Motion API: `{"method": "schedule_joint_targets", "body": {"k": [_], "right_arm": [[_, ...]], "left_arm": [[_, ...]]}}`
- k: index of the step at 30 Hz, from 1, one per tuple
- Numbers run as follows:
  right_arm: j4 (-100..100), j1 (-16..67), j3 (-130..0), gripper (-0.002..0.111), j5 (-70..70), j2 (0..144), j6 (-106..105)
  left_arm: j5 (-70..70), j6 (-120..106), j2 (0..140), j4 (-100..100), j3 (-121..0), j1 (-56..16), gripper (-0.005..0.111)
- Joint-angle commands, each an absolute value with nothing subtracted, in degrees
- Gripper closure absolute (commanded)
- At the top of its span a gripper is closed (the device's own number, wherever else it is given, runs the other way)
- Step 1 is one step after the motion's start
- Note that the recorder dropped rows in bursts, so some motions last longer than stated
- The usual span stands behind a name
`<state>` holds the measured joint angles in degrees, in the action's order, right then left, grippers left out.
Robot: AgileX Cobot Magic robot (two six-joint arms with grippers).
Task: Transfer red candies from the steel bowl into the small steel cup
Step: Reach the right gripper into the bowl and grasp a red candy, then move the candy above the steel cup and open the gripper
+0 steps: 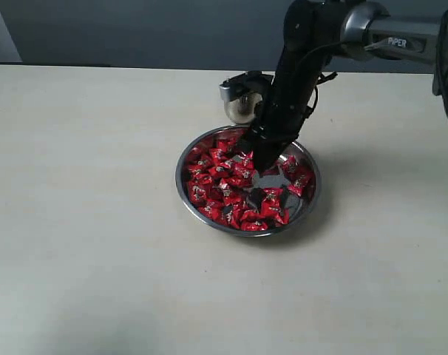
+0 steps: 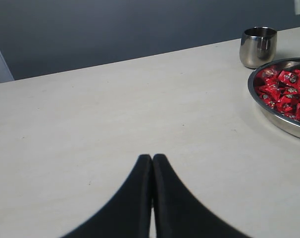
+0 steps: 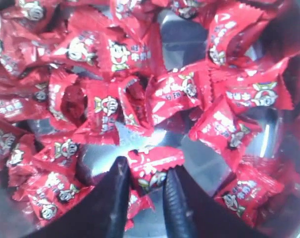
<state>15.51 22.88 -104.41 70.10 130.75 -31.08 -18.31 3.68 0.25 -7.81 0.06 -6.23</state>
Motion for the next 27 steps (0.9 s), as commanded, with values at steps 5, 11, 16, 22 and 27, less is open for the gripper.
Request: {"method": "schedule_joint_targets", "body": {"k": [5,11,16,22,27], "right_arm": [[13.45,22.63,-104.44,0.109,61.95,126.98,-31.37],[11.34,22.65,-105.16,0.109,40.91,126.28,-31.48],[11.44,22.65,-110.11,0.109,34.09,128.84,-31.37],[11.55,20.93,-117.65,0.109,34.58,133.79,-29.77],[12.30,19.80,-119.20,0.109,36.27,135.53,-29.75]], "left_arm": [[-17.77,3.91,0.00,-7.75,0.00,-6.40,0.106],[-17.77,3.91,0.00,-7.75,0.00,-6.40,0.106],[-17.77,3.91,0.00,-7.75,0.00,-6.40,0.106],[-17.77,3.91,0.00,-7.75,0.00,-6.40,0.106],[-17.77,3.91,0.00,-7.75,0.00,-6.40,0.106]]}}
